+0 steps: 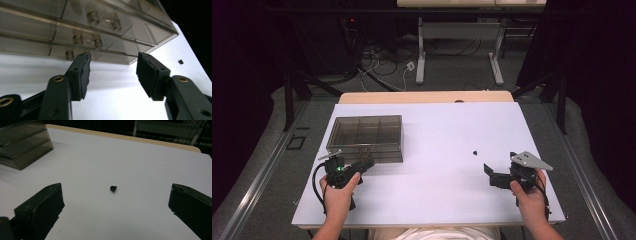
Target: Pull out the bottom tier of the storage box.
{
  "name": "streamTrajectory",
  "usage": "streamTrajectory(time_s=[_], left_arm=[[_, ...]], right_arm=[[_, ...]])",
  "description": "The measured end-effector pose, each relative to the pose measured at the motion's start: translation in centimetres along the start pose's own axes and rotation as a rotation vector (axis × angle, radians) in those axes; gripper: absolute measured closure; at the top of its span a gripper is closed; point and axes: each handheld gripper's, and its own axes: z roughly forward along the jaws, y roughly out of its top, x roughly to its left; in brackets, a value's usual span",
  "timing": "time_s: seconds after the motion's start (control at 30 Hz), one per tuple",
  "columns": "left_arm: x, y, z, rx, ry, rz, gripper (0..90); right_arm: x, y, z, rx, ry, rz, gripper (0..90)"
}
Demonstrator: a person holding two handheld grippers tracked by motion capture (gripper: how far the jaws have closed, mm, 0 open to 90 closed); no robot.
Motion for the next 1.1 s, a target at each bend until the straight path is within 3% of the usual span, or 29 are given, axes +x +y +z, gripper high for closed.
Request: streamTrajectory(time_s=[0.3, 0.6, 0.7, 1.1], left_arm=[[0.9, 0.0, 0.8, 0.054, 0.017, -0.076, 49.6], [0.7, 0.1, 1.7, 0.075, 0.035, -0.082, 51.8], [0.7, 0.2, 2.0, 0.081, 0.042, -0.066, 53.2], [1.3, 0.0, 2.3, 0.087, 0.03, -0.112, 56.6]], right_arm=[[0.0, -0.1, 0.1, 0.005, -0.001, 0.004, 0.0], [0.0, -0.1, 0.1, 0.004, 0.0, 0.002, 0.0], [-0.1, -0.1, 0.2, 0.003, -0.002, 0.006, 0.0], [-0.1, -0.1, 0.2, 0.006, -0.002, 0.009, 0.1]])
